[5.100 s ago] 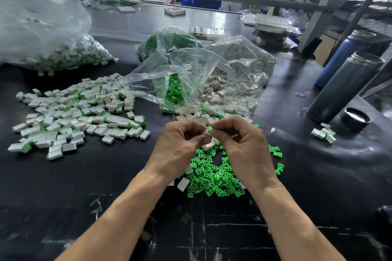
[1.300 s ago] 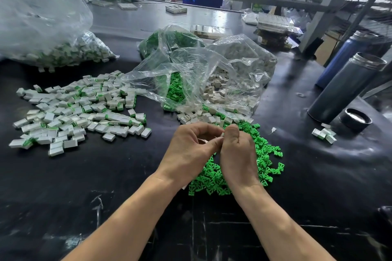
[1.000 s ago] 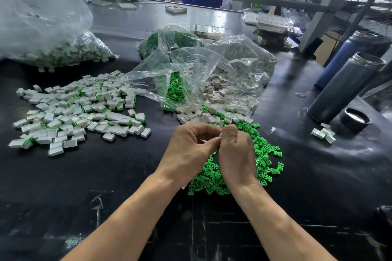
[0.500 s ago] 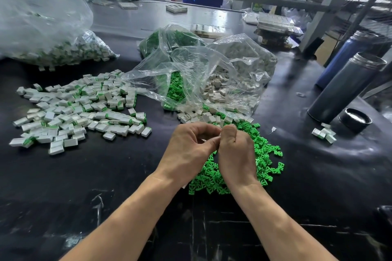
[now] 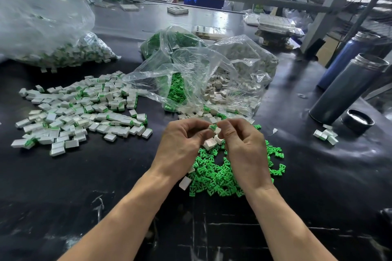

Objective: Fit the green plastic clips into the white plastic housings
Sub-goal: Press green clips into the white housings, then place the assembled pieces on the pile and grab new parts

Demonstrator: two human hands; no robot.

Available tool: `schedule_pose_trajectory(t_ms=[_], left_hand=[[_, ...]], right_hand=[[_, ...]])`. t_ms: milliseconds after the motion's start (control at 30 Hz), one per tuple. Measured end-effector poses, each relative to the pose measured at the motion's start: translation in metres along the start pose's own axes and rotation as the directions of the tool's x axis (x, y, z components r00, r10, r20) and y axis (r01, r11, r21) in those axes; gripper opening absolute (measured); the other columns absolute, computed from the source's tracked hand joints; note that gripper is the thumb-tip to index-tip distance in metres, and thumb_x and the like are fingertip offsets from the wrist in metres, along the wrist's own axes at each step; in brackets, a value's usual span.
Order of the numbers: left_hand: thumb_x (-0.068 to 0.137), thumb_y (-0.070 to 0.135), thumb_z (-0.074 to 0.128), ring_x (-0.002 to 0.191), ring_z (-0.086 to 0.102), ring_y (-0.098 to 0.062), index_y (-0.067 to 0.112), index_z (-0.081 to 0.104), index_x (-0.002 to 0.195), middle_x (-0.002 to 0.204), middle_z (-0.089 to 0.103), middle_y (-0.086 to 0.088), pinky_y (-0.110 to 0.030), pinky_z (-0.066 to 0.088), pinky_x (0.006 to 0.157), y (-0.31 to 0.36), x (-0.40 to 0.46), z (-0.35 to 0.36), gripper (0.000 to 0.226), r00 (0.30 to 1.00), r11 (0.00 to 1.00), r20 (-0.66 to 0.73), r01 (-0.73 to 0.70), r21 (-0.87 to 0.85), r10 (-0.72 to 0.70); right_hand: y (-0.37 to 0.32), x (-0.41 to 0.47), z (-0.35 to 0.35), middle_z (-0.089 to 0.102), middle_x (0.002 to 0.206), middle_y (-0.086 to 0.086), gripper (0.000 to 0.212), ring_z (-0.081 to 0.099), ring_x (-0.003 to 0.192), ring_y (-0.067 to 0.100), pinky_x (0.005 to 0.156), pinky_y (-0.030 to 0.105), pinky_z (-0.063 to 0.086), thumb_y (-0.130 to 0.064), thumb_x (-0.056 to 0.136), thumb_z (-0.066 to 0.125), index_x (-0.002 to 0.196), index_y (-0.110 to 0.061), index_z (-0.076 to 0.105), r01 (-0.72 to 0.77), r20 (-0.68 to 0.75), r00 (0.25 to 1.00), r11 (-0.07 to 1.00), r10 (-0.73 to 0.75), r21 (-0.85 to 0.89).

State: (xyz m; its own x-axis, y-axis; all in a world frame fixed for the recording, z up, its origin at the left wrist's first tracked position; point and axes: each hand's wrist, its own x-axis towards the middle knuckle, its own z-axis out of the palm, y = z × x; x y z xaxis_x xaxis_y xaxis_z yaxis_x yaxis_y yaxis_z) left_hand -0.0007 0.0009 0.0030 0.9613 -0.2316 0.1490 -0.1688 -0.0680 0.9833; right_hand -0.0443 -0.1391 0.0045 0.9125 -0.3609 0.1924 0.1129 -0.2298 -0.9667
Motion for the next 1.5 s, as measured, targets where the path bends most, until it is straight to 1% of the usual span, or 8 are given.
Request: schedule_pose_trajectory(t_ms=[133, 300, 600, 800, 933, 1167, 1400, 1500], left_hand=[[0.091, 0.007, 0.074, 0.088, 0.075, -0.025, 0.014, 0.080, 0.097, 0.087, 0.079, 0.002, -0.040, 0.061, 0.079, 0.002, -0.001, -0.002, 0.011, 1.000, 1.000, -0.006, -0.005, 0.003, 0.005], [0.090, -0.003, 0.071, 0.086, 0.075, -0.008, 0.011, 0.080, 0.098, 0.088, 0.080, 0.005, -0.019, 0.059, 0.079, 0.004, -0.001, -0.003, 0.018, 1.000, 1.000, 0.012, -0.019, 0.006, 0.019], [0.090, 0.008, 0.076, 0.090, 0.074, -0.006, 0.015, 0.078, 0.108, 0.091, 0.079, 0.008, -0.029, 0.061, 0.085, 0.001, 0.000, -0.004, 0.019, 0.999, 0.996, 0.025, -0.028, 0.082, 0.026], [0.089, 0.029, 0.079, 0.075, 0.070, -0.001, 0.039, 0.068, 0.102, 0.083, 0.073, 0.017, -0.036, 0.063, 0.070, -0.005, -0.002, -0.002, 0.020, 0.998, 0.958, 0.022, -0.059, 0.281, 0.055], [0.088, 0.032, 0.079, 0.068, 0.065, 0.000, 0.039, 0.069, 0.096, 0.080, 0.069, 0.019, -0.028, 0.058, 0.064, -0.003, -0.003, -0.003, 0.015, 0.994, 0.913, 0.017, -0.103, 0.395, 0.105], [0.094, 0.031, 0.071, 0.096, 0.061, -0.013, 0.030, 0.070, 0.115, 0.104, 0.064, 0.010, -0.036, 0.052, 0.096, -0.003, 0.005, -0.025, 0.020, 0.987, 0.670, -0.129, 0.034, 0.742, 0.094], [0.093, 0.037, 0.068, 0.114, 0.060, -0.025, 0.032, 0.072, 0.109, 0.115, 0.068, 0.000, -0.039, 0.042, 0.100, -0.006, 0.020, -0.053, 0.018, 0.951, 0.334, -0.309, 0.288, 0.897, 0.011], [0.092, 0.033, 0.067, 0.118, 0.057, -0.027, 0.034, 0.071, 0.112, 0.119, 0.066, -0.002, -0.039, 0.039, 0.100, -0.010, 0.023, -0.059, 0.020, 0.939, 0.264, -0.345, 0.334, 0.905, -0.005]], right_hand=[[-0.001, -0.001, 0.001, 0.075, 0.087, -0.004, 0.005, 0.068, 0.060, 0.021, 0.045, 0.022, 0.049, -0.026, 0.099, 0.071, 0.095, -0.027, 0.073, 0.011, 0.051, 0.999, 0.998, -0.008, -0.056], [-0.002, 0.000, 0.000, 0.074, 0.082, -0.001, 0.007, 0.068, 0.058, 0.020, 0.045, 0.019, 0.046, -0.024, 0.098, 0.071, 0.091, -0.022, 0.072, -0.021, 0.040, 0.999, 0.998, 0.024, -0.066], [0.001, 0.001, 0.001, 0.073, 0.076, -0.002, 0.012, 0.067, 0.054, 0.018, 0.044, 0.018, 0.046, -0.025, 0.099, 0.071, 0.087, -0.022, 0.071, 0.003, 0.009, 1.000, 0.997, -0.002, -0.076], [0.005, 0.001, 0.002, 0.074, 0.078, -0.005, 0.011, 0.071, 0.063, 0.020, 0.059, 0.034, 0.058, -0.029, 0.098, 0.071, 0.087, -0.027, 0.071, 0.014, 0.017, 1.000, 0.989, -0.011, -0.145], [0.006, 0.001, 0.002, 0.074, 0.077, -0.010, 0.011, 0.071, 0.063, 0.015, 0.059, 0.030, 0.057, -0.031, 0.097, 0.072, 0.086, -0.029, 0.070, 0.022, 0.018, 1.000, 0.983, -0.019, -0.185], [0.010, 0.002, 0.002, 0.072, 0.073, -0.011, 0.013, 0.070, 0.065, 0.012, 0.059, 0.021, 0.051, -0.034, 0.096, 0.072, 0.084, -0.030, 0.071, 0.001, -0.007, 1.000, 0.976, -0.003, -0.217], [0.011, 0.004, -0.002, 0.072, 0.071, -0.006, 0.014, 0.071, 0.071, 0.015, 0.071, 0.036, 0.058, -0.038, 0.097, 0.070, 0.089, -0.026, 0.071, -0.008, 0.004, 1.000, 0.924, 0.010, -0.382], [0.011, 0.007, -0.005, 0.073, 0.077, -0.007, 0.012, 0.069, 0.080, 0.014, 0.078, 0.038, 0.057, -0.036, 0.098, 0.068, 0.094, -0.026, 0.072, -0.019, 0.000, 1.000, 0.880, 0.022, -0.474]])
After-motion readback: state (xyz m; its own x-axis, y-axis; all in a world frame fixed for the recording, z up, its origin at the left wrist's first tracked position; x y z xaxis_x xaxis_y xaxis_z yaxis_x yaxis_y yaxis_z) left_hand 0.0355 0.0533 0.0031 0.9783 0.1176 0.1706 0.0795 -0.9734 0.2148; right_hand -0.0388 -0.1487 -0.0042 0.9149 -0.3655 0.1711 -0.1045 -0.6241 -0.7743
